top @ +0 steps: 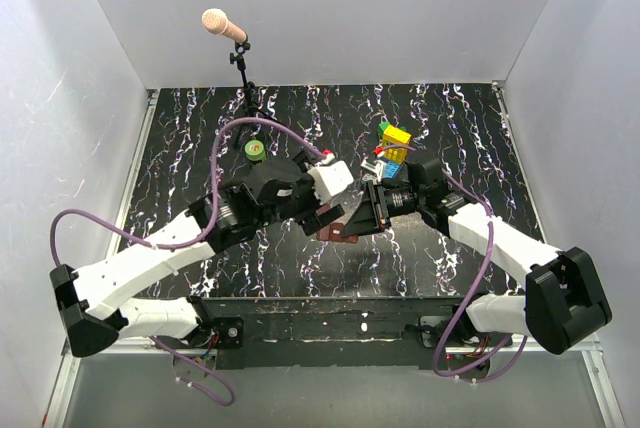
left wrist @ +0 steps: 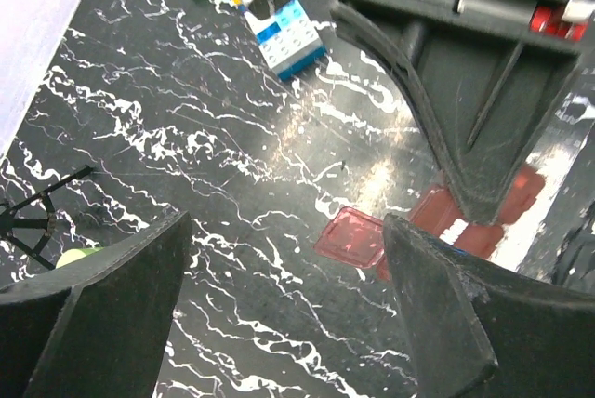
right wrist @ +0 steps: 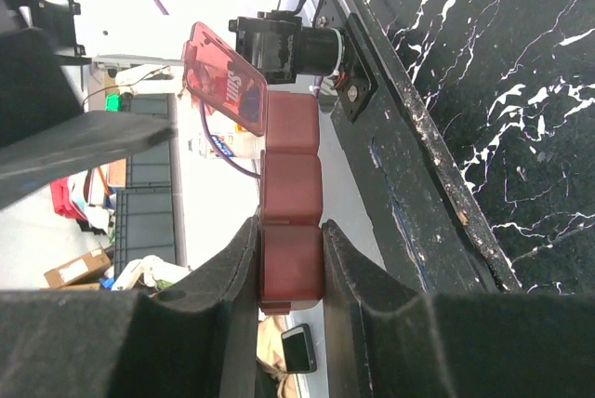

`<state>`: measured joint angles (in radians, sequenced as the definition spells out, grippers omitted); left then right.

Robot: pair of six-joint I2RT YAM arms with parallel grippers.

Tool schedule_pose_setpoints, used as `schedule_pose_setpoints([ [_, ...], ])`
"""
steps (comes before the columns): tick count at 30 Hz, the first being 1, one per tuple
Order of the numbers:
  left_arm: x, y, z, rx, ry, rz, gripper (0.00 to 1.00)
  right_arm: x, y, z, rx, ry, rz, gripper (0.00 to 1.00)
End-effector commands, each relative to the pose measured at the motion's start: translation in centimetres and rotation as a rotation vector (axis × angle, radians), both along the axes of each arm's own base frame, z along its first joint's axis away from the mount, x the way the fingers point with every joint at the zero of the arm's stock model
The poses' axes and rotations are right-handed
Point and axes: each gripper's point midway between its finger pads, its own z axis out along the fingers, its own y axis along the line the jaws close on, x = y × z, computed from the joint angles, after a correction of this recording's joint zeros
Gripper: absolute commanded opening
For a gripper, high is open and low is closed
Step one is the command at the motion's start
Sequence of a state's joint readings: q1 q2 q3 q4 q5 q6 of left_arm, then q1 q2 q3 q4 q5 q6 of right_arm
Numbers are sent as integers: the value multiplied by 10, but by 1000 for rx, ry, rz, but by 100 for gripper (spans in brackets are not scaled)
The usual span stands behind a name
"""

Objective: Sort the pills into containers

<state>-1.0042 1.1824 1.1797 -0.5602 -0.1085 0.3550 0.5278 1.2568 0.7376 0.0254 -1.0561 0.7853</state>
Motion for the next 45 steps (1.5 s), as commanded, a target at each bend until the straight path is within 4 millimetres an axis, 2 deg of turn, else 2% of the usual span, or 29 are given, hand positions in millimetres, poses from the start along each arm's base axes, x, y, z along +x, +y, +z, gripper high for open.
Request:
schedule_pose_setpoints([
  [1, -2, 9, 57, -218, 6, 97, 86, 2, 2, 10, 30, -53, -19, 1],
  [6, -1, 23, 62, -329, 143, 179, 95, 8, 2, 13, 30, -67, -53, 1],
  [8, 0, 26, 58, -376, 250, 211, 98, 10, 1, 15, 33, -71, -63, 1],
  [12, 18, 38, 44, -447, 478, 339, 98, 16, 0, 18, 37, -79, -82, 1],
  [16, 23, 33, 27, -500, 699, 358, 98, 23, -3, 22, 41, -90, -111, 1],
  [22, 20, 21, 25, -690, 911, 256, 98, 34, -12, 29, 57, -102, -170, 1],
  [25, 20, 14, 34, -792, 949, 171, 98, 38, -18, 34, 74, -101, -195, 1],
  [36, 7, -1, 41, -1019, 1107, -19, 96, 36, -26, 58, 190, -107, -195, 1],
  [39, 9, -5, 37, -1017, 1126, -31, 90, 35, -26, 60, 195, -110, -197, 1],
  [45, 12, -15, 21, -919, 1116, 18, 87, 36, -26, 63, 201, -110, -198, 1],
])
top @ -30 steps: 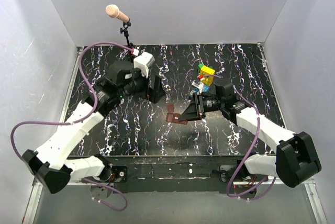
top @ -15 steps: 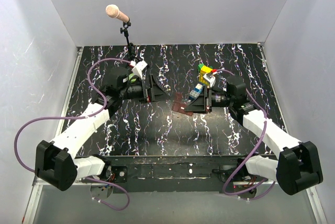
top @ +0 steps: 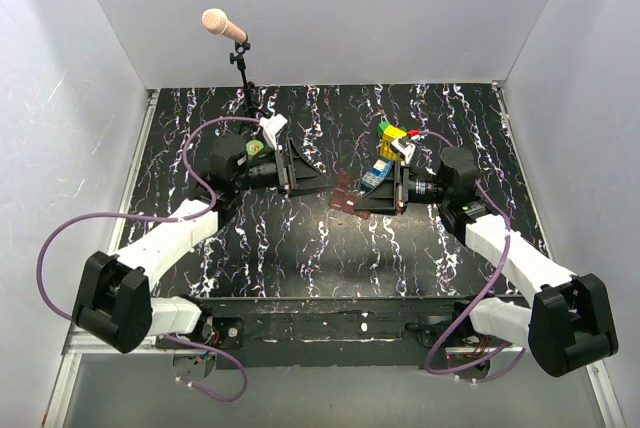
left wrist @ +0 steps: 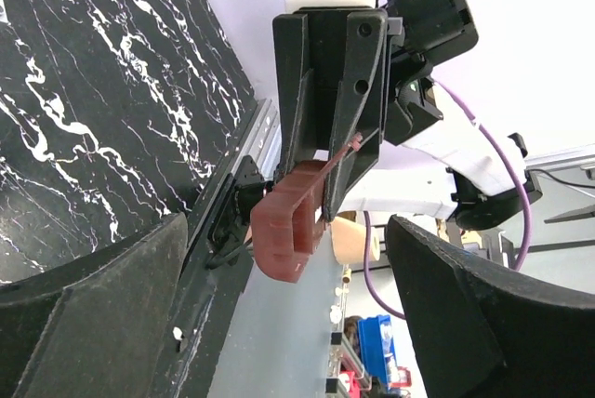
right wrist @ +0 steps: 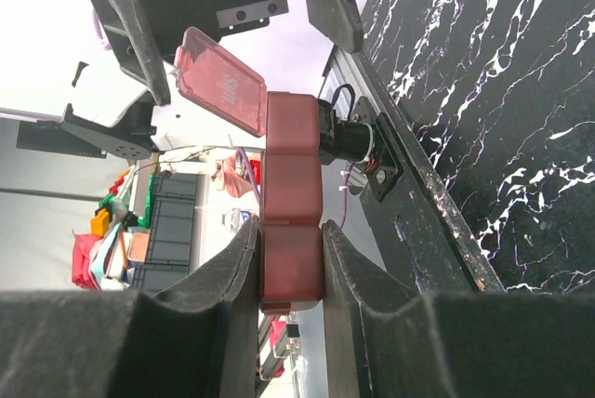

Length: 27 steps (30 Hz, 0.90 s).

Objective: Sort the pills into containers

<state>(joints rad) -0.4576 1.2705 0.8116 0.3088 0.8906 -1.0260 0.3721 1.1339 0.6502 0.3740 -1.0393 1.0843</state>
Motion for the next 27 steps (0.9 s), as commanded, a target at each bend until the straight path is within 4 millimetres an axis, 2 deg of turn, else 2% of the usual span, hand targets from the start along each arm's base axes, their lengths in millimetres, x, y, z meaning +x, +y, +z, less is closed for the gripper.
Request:
schedule_pose_setpoints([
  [1, -4, -10, 8, 16, -47, -41, 86, -3, -1, 15, 37, -58, 18, 1],
  [4, -5, -16, 6, -10, -36, -62, 77, -3, -1, 15, 41, -58, 15, 1],
  [11, -13, -29, 1, -25, -21, -107, 67, -1, -1, 16, 44, -58, 4, 1],
  [21, -18, -39, 2, -36, -24, -146, 41, 0, 0, 14, 43, -47, 0, 1],
  [25, -19, -39, 3, -33, -31, -156, 28, 1, 0, 11, 39, -37, -3, 6],
  [27, -19, -39, 2, -23, -40, -157, 20, 1, 0, 11, 41, -42, -6, 13],
])
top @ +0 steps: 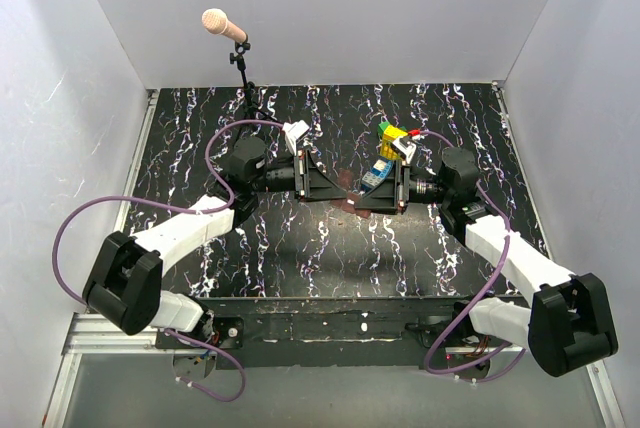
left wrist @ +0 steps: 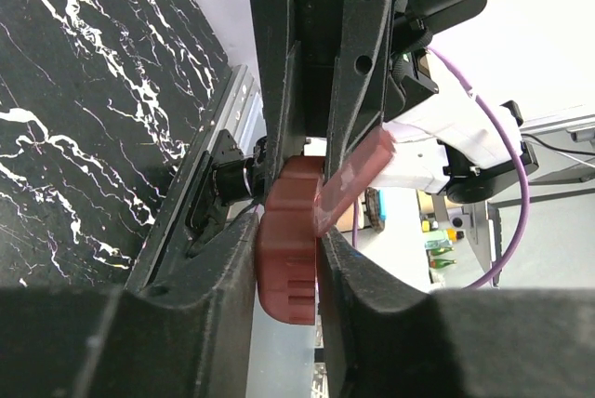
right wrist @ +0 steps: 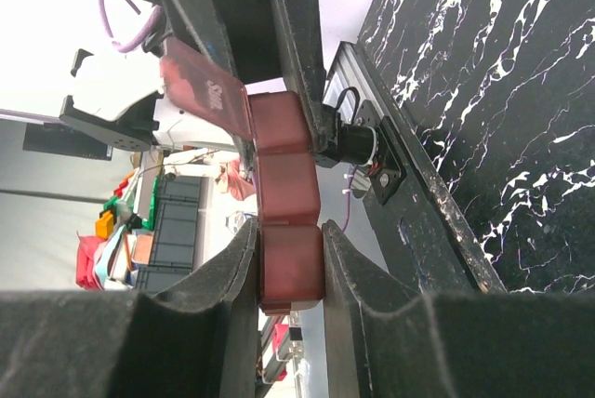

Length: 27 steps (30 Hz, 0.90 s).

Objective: Sort the pills into containers

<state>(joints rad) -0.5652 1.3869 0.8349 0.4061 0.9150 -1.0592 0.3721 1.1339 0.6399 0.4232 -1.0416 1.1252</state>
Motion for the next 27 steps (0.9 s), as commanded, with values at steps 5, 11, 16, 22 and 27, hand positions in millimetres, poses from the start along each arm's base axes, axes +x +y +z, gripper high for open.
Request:
schedule_pose_setpoints([
  [5, -3, -2, 12, -3, -65, -32, 16, 1, -1, 8, 25, -52, -4, 41],
  [11, -6, -2, 9, 0, -55, -48, 13, 1, -1, 13, 19, -105, -5, 77],
  [16, -10, -2, 9, -7, -42, -73, 13, 7, -4, 13, -60, -162, -41, 86],
  [22, -17, -2, 4, 2, -27, -119, 14, 11, -4, 24, -81, -218, -32, 86],
  [27, -26, -8, -3, 14, -6, -169, 15, 11, 1, 34, -58, -229, 13, 75],
])
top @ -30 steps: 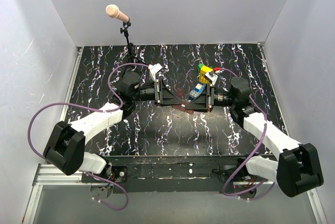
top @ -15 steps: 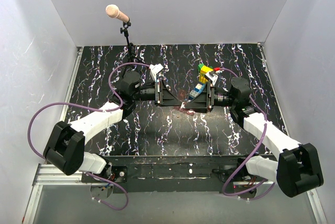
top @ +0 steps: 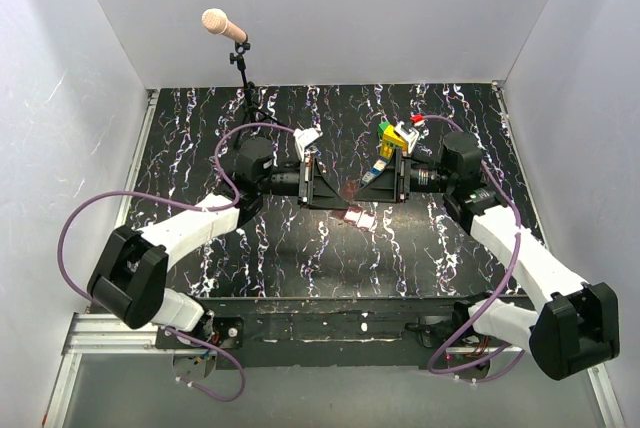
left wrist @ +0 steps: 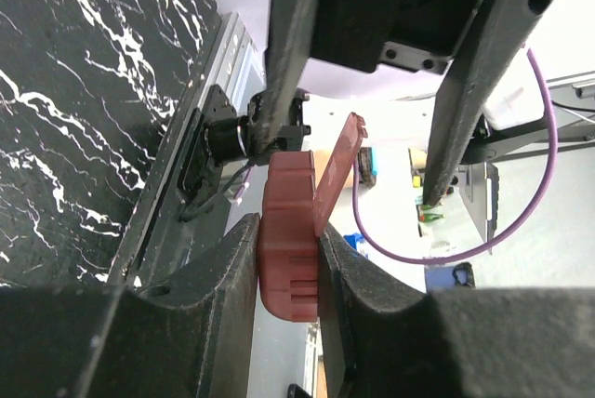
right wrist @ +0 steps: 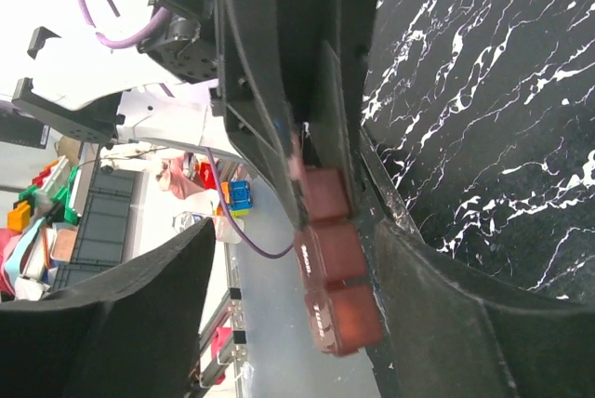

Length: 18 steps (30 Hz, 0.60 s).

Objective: Sort the pills into containers

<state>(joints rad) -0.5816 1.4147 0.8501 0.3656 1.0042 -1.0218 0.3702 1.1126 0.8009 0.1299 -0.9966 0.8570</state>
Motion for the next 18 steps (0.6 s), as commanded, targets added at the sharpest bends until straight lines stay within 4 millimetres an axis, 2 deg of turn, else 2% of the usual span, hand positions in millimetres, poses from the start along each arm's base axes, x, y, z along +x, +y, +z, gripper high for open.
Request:
schedule_pose_setpoints([
  [1, -10, -6, 5, -6, -16, -66, 15, -2, 5, 17, 17, -63, 50, 72],
  [3, -10, -8, 3, -4, -11, -70, 15, -4, 8, 14, 15, -53, 67, 61],
  [11, -12, -12, 3, -7, -11, -90, 15, -6, 14, -3, 10, 6, 75, 28],
  [15, -16, -14, -1, 1, 0, -109, 15, -4, 16, 1, 30, 4, 75, 22],
  [18, -18, -15, -1, 4, 3, -112, 15, -4, 16, 4, 47, 7, 83, 11],
])
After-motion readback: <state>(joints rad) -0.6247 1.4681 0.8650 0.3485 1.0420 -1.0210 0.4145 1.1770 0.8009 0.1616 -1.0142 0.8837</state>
